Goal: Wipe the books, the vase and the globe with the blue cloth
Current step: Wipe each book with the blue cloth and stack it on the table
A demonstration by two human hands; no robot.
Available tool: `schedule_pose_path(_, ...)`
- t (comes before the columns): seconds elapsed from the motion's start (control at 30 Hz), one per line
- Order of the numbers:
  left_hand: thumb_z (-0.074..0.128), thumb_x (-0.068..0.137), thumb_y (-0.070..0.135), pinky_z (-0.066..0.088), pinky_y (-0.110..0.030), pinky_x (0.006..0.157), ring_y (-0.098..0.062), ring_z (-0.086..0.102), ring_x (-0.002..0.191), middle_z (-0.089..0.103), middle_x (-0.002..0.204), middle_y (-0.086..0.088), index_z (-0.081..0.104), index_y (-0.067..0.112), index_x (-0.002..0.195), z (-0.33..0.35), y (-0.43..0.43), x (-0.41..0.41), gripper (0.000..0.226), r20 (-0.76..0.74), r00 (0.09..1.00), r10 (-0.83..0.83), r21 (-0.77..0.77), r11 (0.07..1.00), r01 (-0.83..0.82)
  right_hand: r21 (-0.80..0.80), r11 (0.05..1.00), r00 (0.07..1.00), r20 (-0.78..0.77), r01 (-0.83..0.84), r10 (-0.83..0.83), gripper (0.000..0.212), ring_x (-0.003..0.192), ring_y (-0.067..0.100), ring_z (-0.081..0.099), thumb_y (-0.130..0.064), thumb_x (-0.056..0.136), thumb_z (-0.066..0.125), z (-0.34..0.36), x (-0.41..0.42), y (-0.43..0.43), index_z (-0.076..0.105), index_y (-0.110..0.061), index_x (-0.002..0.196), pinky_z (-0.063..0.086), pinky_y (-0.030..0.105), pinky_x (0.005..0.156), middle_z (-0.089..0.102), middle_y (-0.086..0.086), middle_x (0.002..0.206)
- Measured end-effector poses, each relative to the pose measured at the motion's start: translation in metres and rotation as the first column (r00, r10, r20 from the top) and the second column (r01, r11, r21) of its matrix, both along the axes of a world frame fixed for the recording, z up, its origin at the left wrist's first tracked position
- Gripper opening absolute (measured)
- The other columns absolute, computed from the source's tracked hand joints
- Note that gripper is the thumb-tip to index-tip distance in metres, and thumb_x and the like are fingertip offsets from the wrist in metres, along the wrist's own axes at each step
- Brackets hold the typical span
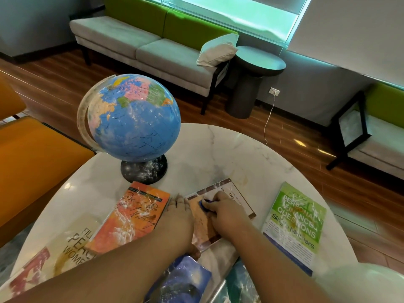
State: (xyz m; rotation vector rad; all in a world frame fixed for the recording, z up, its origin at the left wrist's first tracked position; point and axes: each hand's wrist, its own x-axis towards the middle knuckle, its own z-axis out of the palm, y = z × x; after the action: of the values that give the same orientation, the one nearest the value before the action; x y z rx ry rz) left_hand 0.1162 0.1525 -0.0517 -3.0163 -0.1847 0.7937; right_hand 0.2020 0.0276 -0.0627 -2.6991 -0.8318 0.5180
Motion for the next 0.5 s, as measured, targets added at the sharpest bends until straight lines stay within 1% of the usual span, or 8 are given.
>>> schedule_pose_path(0.07,0.064,0.075,0.067,0.002,-0.042,0.121,-0.038,-0.005,0.146,-0.009,0.156,-0.028,-0.012,-0.009,0.146,0.001,-0.001,-0.001,0.128,0.006,1.0,0.003,-0.004,1.0,-0.003,0.038,0.997,0.997,-0.044,0.061,-0.059,0.029,0.07,0.005,0.049,-0.044,0.095,0.051,-0.001,0.005,-0.004,0.062,-0.02,0.107,0.041,0.024,0.062,0.047,-0.009,0.083)
schedule_pose_path(0.17,0.066,0.074,0.066,0.001,-0.042,0.121,-0.038,-0.006,0.146,-0.01,0.156,-0.028,-0.012,-0.009,0.146,0.001,0.0,-0.001,0.13,-0.007,1.0,0.024,-0.007,1.0,-0.024,-0.011,0.997,0.997,0.028,0.077,-0.076,0.03,0.079,0.011,0.05,-0.037,0.098,0.047,0.002,0.012,-0.003,0.06,-0.028,0.123,0.038,0.021,0.065,0.043,-0.007,0.092)
schedule_pose_path(0.23,0.068,0.075,0.062,0.0,-0.041,0.121,-0.038,-0.006,0.146,-0.01,0.156,-0.028,-0.013,-0.008,0.146,0.0,0.0,0.0,0.128,-0.015,0.999,0.032,-0.001,0.999,-0.032,-0.051,0.999,0.996,0.086,-0.019,0.023,0.035,0.087,0.015,0.05,-0.035,0.1,0.042,0.0,0.006,0.003,0.05,-0.036,0.134,0.042,0.024,0.076,0.04,-0.004,0.101)
schedule_pose_path(0.27,0.069,0.077,0.059,0.0,-0.041,0.121,-0.037,-0.006,0.146,-0.01,0.156,-0.027,-0.013,-0.008,0.146,0.0,0.0,0.0,0.126,-0.013,0.999,0.03,0.0,1.0,-0.03,-0.034,0.998,0.996,0.071,-0.053,0.055,0.035,0.085,0.013,0.049,-0.037,0.1,0.042,-0.002,0.002,0.005,0.05,-0.035,0.134,0.042,0.02,0.077,0.04,-0.005,0.101)
schedule_pose_path(0.33,0.067,0.078,0.06,0.001,-0.041,0.121,-0.038,-0.005,0.146,-0.009,0.156,-0.028,-0.012,-0.008,0.146,0.001,-0.001,0.0,0.125,-0.009,1.0,0.012,0.01,1.0,-0.011,0.021,0.999,0.999,-0.02,-0.044,0.044,0.037,0.074,0.005,0.046,-0.046,0.097,0.045,-0.002,0.001,0.003,0.059,-0.026,0.125,0.037,0.011,0.064,0.041,-0.011,0.089)
schedule_pose_path(0.4,0.063,0.077,0.065,0.002,-0.043,0.121,-0.039,-0.005,0.146,-0.009,0.156,-0.028,-0.012,-0.008,0.146,0.003,-0.001,-0.001,0.126,-0.017,1.0,-0.009,0.014,1.0,0.01,0.056,0.998,0.997,-0.078,0.027,-0.022,0.034,0.072,0.005,0.049,-0.049,0.093,0.051,-0.001,0.006,-0.001,0.065,-0.024,0.111,0.033,0.013,0.057,0.044,-0.011,0.084)
schedule_pose_path(0.47,0.063,0.076,0.067,0.002,-0.043,0.121,-0.039,-0.005,0.146,-0.009,0.156,-0.028,-0.011,-0.008,0.146,0.004,0.0,-0.001,0.127,-0.01,1.0,0.001,0.008,1.0,-0.001,0.036,0.997,0.996,-0.05,0.072,-0.07,0.022,0.081,0.015,0.054,-0.043,0.096,0.05,0.001,0.009,0.001,0.066,-0.032,0.106,0.036,0.019,0.064,0.045,-0.006,0.092)
schedule_pose_path(0.5,0.063,0.075,0.067,0.002,-0.042,0.121,-0.039,-0.004,0.146,-0.009,0.156,-0.028,-0.011,-0.008,0.146,0.005,0.0,-0.001,0.127,-0.006,1.0,0.008,0.002,1.0,-0.008,0.007,0.999,0.999,0.002,0.05,-0.05,0.024,0.083,0.017,0.053,-0.041,0.098,0.047,0.0,0.007,0.004,0.062,-0.035,0.116,0.037,0.022,0.068,0.042,-0.005,0.096)
